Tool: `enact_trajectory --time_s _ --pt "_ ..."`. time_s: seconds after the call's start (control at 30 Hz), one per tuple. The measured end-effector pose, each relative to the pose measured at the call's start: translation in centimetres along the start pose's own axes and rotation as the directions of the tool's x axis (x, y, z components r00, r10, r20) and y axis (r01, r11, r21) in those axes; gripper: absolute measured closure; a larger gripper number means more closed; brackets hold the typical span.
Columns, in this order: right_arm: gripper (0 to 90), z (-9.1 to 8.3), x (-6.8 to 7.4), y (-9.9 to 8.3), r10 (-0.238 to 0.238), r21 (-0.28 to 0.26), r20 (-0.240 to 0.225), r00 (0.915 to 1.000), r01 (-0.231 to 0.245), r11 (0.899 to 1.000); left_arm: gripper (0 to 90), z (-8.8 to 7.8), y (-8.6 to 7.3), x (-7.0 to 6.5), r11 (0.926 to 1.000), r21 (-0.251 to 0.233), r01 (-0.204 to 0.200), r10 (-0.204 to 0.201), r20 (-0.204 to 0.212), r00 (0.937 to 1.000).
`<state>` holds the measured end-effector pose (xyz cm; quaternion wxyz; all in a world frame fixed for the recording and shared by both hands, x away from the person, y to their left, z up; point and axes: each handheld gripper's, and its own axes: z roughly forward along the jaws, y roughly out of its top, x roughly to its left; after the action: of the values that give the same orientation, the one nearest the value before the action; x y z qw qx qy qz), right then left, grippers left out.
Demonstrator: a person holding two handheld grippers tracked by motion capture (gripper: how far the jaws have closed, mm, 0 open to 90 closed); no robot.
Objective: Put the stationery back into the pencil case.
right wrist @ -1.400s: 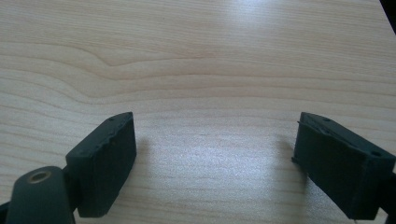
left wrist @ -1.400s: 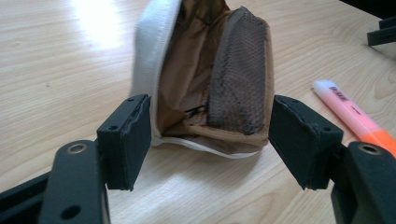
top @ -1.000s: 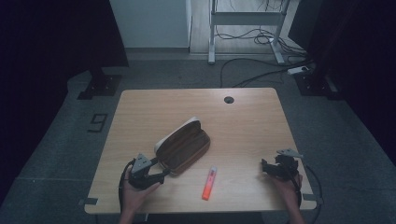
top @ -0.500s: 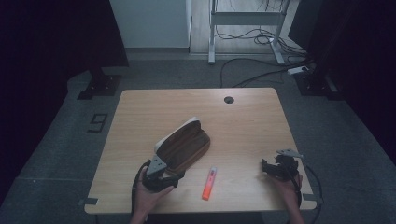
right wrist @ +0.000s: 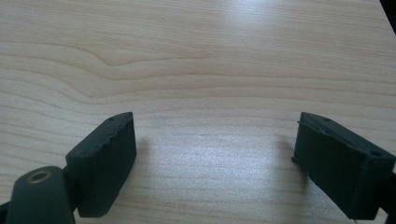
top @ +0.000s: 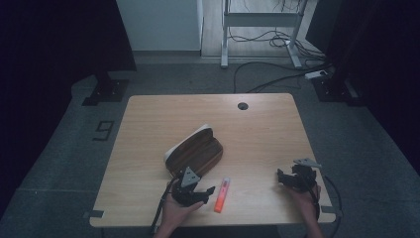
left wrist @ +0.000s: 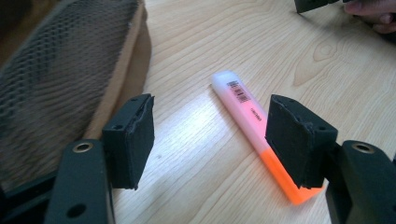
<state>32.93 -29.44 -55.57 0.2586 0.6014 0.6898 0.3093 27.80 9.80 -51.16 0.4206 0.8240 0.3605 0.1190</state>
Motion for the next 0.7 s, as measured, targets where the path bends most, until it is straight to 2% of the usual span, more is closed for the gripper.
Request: enact_trajectory --time_s 0.7 --pt "12.6 0.0 0.0 0.0 0.000 0.000 0.000 1.0000 0.000 1.000 33.9 3.9 0.5 -2.5 0.9976 0.066 -0.021 0.019 0.021 0.9996"
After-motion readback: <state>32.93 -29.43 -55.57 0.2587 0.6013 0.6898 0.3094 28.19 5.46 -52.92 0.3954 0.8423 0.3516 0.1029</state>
